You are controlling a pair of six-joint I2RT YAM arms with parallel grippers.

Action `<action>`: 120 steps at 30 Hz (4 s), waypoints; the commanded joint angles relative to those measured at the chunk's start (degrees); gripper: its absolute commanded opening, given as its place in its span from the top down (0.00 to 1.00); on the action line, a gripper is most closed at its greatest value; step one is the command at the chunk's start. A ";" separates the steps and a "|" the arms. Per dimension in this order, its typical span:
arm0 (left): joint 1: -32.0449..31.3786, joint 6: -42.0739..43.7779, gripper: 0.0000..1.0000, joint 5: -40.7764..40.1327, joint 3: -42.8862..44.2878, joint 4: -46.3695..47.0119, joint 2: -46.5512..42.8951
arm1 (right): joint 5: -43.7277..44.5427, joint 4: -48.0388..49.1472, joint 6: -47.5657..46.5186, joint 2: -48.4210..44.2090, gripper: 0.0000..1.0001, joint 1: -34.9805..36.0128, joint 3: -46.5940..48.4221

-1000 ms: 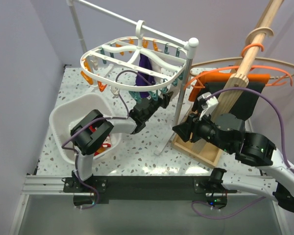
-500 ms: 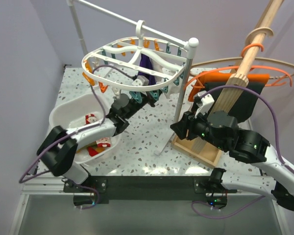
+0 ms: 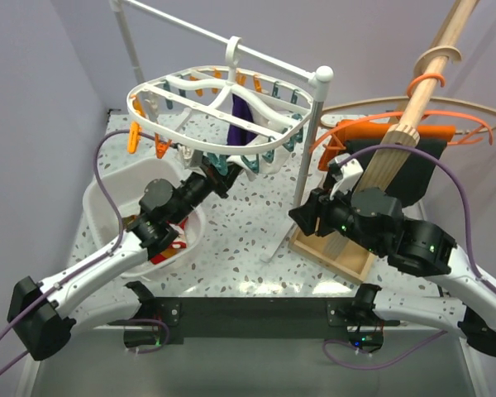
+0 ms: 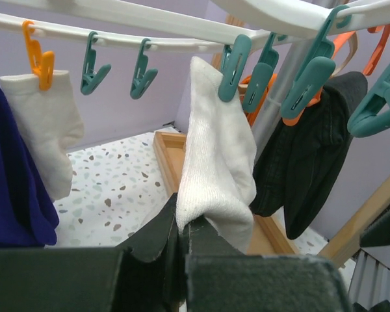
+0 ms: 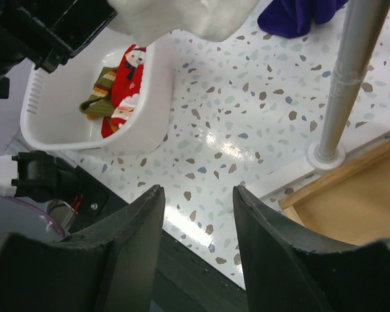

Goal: Remove the socks clipped to the hanger

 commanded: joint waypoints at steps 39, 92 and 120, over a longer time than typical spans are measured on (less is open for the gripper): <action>-1.13 -6.91 0.39 22.46 -20.87 -18.22 -25.45 | 8.31 -0.64 -4.03 2.71 0.46 -0.22 3.77; 11.78 5.58 0.26 16.92 5.20 -29.74 -2.44 | 5.50 -1.43 -2.36 -1.95 0.44 -0.22 0.70; 22.68 -9.37 0.24 19.66 -5.33 -38.26 -12.33 | 4.36 -0.82 -3.32 -0.11 0.44 -0.22 1.40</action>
